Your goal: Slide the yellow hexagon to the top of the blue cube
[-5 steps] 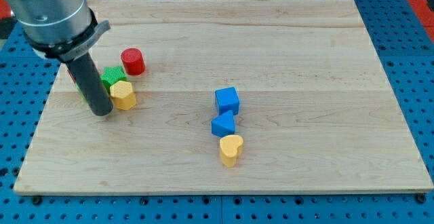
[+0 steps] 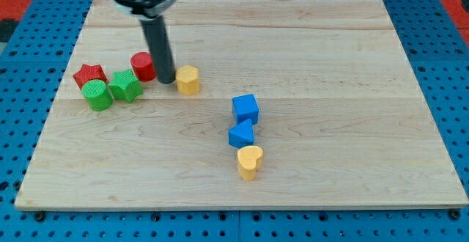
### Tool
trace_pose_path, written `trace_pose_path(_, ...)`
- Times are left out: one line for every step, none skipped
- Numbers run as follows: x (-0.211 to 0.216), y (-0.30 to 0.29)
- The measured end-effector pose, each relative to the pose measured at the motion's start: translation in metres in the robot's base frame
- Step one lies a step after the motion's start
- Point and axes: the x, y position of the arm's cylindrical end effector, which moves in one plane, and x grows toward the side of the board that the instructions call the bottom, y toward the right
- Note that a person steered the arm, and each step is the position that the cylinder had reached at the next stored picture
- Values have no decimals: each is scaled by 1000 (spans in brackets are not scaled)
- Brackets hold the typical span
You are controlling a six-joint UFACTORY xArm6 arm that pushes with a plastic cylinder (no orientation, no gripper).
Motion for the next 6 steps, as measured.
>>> trace_pose_path(3,34)
trace_pose_path(7,58)
trace_pose_path(7,59)
trace_pose_path(7,71)
trace_pose_path(4,84)
trace_pose_path(-25,41)
